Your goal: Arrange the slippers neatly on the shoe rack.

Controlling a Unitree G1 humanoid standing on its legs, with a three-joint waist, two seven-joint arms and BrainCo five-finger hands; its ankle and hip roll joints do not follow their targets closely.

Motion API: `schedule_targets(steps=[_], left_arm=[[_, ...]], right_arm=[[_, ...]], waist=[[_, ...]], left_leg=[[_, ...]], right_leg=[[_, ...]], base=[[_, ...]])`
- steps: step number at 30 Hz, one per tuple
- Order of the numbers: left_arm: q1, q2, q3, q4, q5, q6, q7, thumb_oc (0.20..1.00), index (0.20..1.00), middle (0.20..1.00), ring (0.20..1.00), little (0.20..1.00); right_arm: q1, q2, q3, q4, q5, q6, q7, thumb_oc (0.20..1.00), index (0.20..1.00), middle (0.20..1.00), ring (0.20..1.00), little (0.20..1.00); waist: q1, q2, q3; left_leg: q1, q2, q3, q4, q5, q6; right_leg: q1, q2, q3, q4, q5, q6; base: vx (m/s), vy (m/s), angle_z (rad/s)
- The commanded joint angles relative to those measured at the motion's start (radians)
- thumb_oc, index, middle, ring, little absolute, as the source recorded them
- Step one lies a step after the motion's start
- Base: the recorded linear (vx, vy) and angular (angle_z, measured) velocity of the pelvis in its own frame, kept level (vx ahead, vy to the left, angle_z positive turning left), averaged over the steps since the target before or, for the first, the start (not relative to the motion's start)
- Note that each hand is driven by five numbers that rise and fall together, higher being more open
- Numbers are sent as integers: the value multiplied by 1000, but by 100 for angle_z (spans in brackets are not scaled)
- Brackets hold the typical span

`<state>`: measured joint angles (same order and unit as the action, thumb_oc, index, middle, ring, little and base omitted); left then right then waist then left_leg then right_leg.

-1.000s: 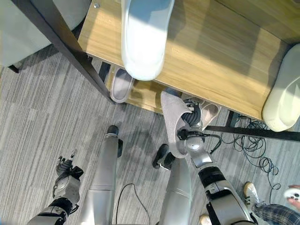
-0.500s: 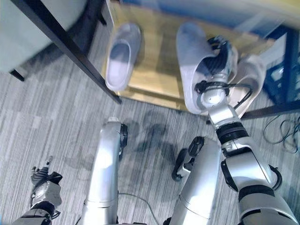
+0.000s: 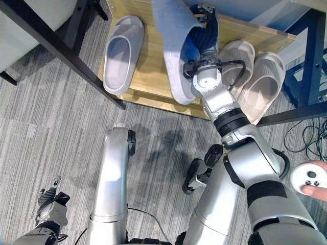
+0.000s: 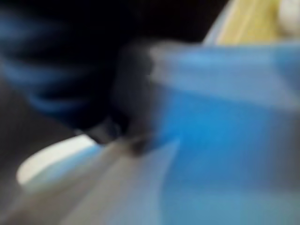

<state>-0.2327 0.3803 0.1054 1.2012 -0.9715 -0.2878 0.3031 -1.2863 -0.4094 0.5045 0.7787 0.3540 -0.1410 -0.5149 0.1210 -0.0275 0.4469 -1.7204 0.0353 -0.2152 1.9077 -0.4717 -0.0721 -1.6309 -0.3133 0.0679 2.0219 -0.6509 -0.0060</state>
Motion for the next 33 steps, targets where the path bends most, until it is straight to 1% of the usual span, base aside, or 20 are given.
schedule_targets(steps=[1, 6, 9, 10, 11, 12, 17, 22, 23, 24, 29, 33], left_arm=[[-1, 31, -62, 19, -26, -10, -17, 1000, 1000, 1000, 1000, 1000], [11, 38, -88, 5, -43, -4, -24, 1000, 1000, 1000, 1000, 1000], [17, 40, -97, 4, -39, 1, -25, 1000, 1000, 1000, 1000, 1000], [29, 29, -113, -28, -50, -22, -7, 1000, 1000, 1000, 1000, 1000], [42, 21, -124, -54, -43, -18, -4, 1000, 1000, 1000, 1000, 1000], [80, 12, -146, -88, -41, -14, 1, 1000, 1000, 1000, 1000, 1000], [115, 12, -169, -111, -33, -11, 0, 1000, 1000, 1000, 1000, 1000], [148, 13, -216, -159, -24, -5, -14, 1000, 1000, 1000, 1000, 1000], [152, 15, -227, -171, -25, -7, -19, 1000, 1000, 1000, 1000, 1000], [160, 16, -234, -178, -29, -6, -20, 1000, 1000, 1000, 1000, 1000], [194, 19, -275, -190, -23, 15, -44, 1000, 1000, 1000, 1000, 1000], [208, 18, -311, -177, -4, 34, -60, 1000, 1000, 1000, 1000, 1000]], right_arm=[[-176, -8, 7, -9, 84, -47, -11, 200, 200, 200, 200, 200], [-189, 40, -3, 112, 129, -36, -40, 200, 200, 200, 200, 200], [-187, 53, -9, 125, 136, -32, -52, 200, 200, 200, 200, 200], [-182, 61, -15, 136, 144, -28, -68, 200, 200, 200, 200, 200], [-185, 67, -16, 145, 145, -25, -74, 200, 200, 200, 200, 200], [-187, 76, -13, 180, 120, -1, -95, 200, 200, 200, 200, 200], [-199, 104, 3, 255, 89, 18, -112, 200, 200, 200, 200, 200], [-220, 117, 25, 336, 85, 44, -109, 200, 200, 200, 200, 200], [-228, 125, 23, 358, 92, 47, -113, 896, 896, 896, 896, 896], [-233, 128, 26, 374, 94, 49, -116, 1000, 1000, 1000, 1000, 1000], [-244, 135, 17, 405, 148, 30, -129, 1000, 1000, 1000, 1000, 1000], [-237, 146, 1, 409, 247, -6, -124, 1000, 1000, 1000, 1000, 1000]], waist=[[28, 3, 73], [35, 17, 73], [34, 20, 73], [36, 24, 73], [37, 27, 73], [39, 34, 73], [45, 48, 73], [52, 60, 73], [55, 63, 73], [57, 65, 73], [59, 61, 73], [56, 62, 73]], left_leg=[[150, 15, 37, -48, -149, 99], [150, 18, 42, -36, -166, 100], [150, 20, 44, -32, -173, 101], [150, 20, 46, -30, -176, 102], [150, 20, 46, -31, -176, 102], [150, 22, 50, -30, -181, 104], [150, 21, 50, -15, -190, 106], [150, 19, 54, -17, -194, 107], [150, 18, 54, -21, -193, 107], [150, 17, 56, -26, -191, 106], [150, 21, 68, -41, -186, 104], [150, 24, 70, -34, -190, 104]], right_leg=[[61, 21, 73, -22, -72, -132], [61, 18, 81, -16, -71, -131], [61, 20, 85, -11, -74, -133], [61, 18, 86, -11, -73, -133], [61, 17, 86, -11, -73, -133], [61, 14, 86, -9, -74, -135], [61, 16, 83, 3, -78, -136], [61, 13, 80, -2, -77, -137], [61, 14, 80, -6, -76, -137], [61, 12, 79, -10, -73, -136], [61, 15, 86, -20, -65, -135], [61, 19, 85, -18, -63, -137]], base=[[32, 42, 1], [25, 35, 1], [0, 0, 0], [0, 0, 0], [3, 38, -1], [0, 0, 0], [0, 25, 0], [-1, 36, 0], [-6, 41, 1], [-9, 35, 0], [-2, 6, 0], [0, 0, 0]])
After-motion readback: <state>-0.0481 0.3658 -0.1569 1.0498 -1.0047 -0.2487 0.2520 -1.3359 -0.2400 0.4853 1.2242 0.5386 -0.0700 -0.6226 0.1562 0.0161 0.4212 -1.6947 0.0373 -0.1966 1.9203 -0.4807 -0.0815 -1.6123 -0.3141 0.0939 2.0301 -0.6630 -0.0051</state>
